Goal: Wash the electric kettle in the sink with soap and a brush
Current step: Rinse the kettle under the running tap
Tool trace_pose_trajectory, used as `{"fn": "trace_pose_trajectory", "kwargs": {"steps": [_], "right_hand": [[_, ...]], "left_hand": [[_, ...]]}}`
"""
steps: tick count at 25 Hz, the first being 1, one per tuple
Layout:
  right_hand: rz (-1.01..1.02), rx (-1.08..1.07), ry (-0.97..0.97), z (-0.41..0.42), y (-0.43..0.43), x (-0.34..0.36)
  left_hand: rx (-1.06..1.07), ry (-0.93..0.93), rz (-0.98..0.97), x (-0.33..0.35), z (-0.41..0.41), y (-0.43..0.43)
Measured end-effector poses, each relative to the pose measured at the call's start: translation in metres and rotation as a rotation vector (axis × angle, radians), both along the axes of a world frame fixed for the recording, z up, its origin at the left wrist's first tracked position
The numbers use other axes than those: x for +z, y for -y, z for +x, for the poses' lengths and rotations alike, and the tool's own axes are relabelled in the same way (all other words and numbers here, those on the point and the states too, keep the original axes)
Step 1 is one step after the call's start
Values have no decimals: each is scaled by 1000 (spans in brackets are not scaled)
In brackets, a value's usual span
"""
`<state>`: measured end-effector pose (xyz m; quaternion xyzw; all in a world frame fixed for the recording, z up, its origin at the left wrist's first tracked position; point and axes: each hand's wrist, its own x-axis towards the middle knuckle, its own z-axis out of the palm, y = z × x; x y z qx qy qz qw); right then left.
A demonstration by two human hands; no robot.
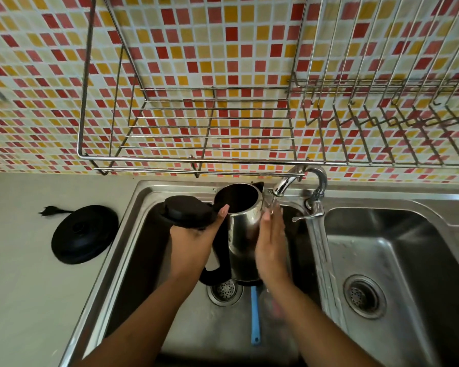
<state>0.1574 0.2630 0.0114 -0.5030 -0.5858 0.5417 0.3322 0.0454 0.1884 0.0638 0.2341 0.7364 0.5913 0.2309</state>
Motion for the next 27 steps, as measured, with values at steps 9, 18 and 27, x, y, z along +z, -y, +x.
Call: {"fn": "trace_pose_trajectory", "kwargs": {"steps": [9,18,27], "right_hand": [[420,395,985,50,-105,-41],[69,-46,233,91,-131,-20],[-251,-133,64,39,-38,-4]], "left_hand": [[-28,11,-4,5,4,2],[-90,1,-18,2,7,3],[-75,-29,-82,-3,-1,40]]}}
